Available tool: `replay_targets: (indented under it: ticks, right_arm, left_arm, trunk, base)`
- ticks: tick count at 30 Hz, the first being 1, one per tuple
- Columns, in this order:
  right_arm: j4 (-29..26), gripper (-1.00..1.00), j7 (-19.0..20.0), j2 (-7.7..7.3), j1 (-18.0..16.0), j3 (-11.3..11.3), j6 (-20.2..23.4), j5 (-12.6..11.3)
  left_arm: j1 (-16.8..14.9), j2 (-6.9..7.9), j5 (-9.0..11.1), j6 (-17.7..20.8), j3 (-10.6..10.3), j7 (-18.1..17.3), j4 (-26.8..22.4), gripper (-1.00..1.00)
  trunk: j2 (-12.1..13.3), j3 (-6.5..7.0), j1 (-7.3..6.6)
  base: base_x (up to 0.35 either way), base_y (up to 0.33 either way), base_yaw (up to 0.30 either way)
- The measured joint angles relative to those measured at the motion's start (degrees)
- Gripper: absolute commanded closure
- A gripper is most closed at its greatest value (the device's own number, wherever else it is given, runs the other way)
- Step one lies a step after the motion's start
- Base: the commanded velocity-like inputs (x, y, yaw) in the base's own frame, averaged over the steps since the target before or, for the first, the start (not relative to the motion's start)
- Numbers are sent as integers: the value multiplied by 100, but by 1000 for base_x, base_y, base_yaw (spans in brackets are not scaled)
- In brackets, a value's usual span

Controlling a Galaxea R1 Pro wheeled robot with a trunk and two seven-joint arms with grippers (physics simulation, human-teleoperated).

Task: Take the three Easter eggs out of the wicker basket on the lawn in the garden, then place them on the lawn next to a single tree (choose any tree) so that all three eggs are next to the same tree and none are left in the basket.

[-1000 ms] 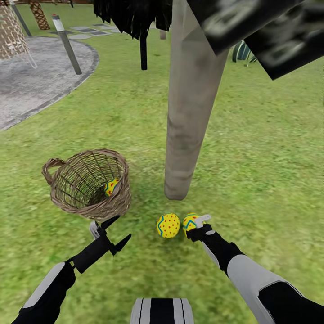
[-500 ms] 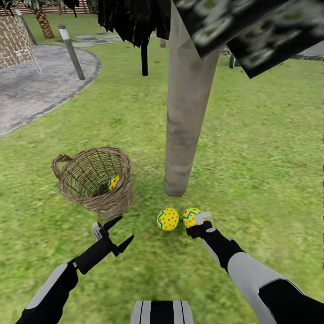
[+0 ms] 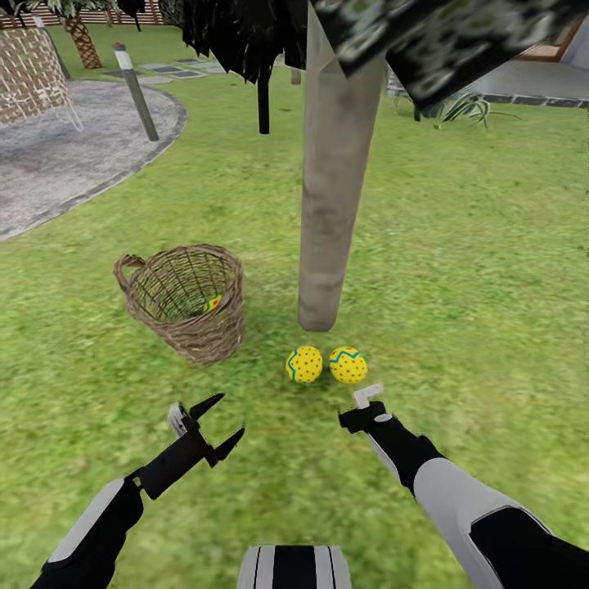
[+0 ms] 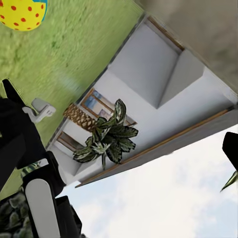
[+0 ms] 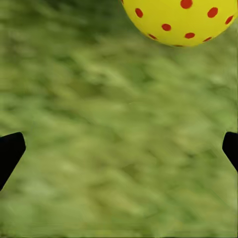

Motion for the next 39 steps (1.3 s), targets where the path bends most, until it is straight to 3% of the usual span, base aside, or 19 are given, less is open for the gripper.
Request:
replay_targets:
  ticks: [7,24,33,39]
  right_arm:
    - [-123,-100,8,-18,1,-13,67,-7]
    - [-162,-100,16,8,0,-9,86,-8]
    - [-161,-100,16,2,0,-8,86,-8]
    - [-163,-100,16,7,2,-8,84,-8]
  left_arm:
    - [0,4,4,-1,7,-26,-6,-100]
    - [0,12,21,33,20,7,26,-100]
    - [1,17,30,21,26,-36,39,-100]
    - [0,13,31,20,28,-43,48,-100]
  trunk:
    - [0,0,-1]
    - [22,376,-48]
    - [23,353,-47]
    - [23,349,-47]
  base:
    - [-280,0,0]
    - [-8,0,1]
    - [0,5,161]
    - [0,225,24]
